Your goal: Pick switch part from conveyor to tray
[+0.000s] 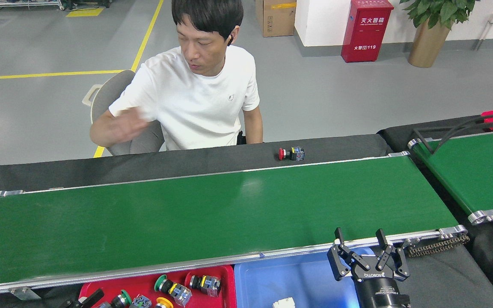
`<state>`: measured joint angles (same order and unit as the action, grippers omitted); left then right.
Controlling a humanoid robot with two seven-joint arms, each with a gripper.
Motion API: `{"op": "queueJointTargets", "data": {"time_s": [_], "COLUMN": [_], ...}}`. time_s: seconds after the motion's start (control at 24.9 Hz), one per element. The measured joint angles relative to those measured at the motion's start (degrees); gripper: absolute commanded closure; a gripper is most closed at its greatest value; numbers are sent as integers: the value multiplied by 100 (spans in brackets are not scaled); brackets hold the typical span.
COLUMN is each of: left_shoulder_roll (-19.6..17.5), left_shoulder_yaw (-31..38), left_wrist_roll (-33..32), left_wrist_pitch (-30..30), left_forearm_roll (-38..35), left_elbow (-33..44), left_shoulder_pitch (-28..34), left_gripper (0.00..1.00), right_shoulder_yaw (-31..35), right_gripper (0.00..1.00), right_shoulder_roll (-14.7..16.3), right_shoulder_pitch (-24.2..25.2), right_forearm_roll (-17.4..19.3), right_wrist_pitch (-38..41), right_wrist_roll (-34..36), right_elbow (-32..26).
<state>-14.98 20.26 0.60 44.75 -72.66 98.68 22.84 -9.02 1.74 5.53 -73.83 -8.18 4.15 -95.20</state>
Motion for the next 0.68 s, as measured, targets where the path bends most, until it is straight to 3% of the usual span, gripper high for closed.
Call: {"op": "queueJointTargets", "data": {"time_s": [0.08,0.16,0.24,0.36,0.68], "left_shoulder_roll": [246,401,396,284,-66], "left_shoulder_yaw": [454,840,1048,1098,1130], "left_wrist_roll": [4,123,582,1254,1490], "left_wrist_pitch": [-13,-501,-1095,-1515,-1545], "left_forearm_roll": [-22,-190,-522,-772,-701], "left_elbow": [-252,-564,-882,-1355,-1564], "left_shoulder_pitch": [-135,-302,-358,-298,-338], "left_gripper": [1,1,1,1,1], "right_shoulder_yaw": [0,0,0,0,0], "right_gripper": [1,1,1,1,1], "right_shoulder_roll": [0,0,0,0,0], "right_shoulder_pitch": [0,0,0,0,1], "right_forearm_roll": [0,0,0,0,0], "right_wrist_pitch": [0,0,-2,-3,-10], "right_wrist_roll": [0,0,1,1,2], "right_elbow": [-1,-2,-2,-2,-5]}}
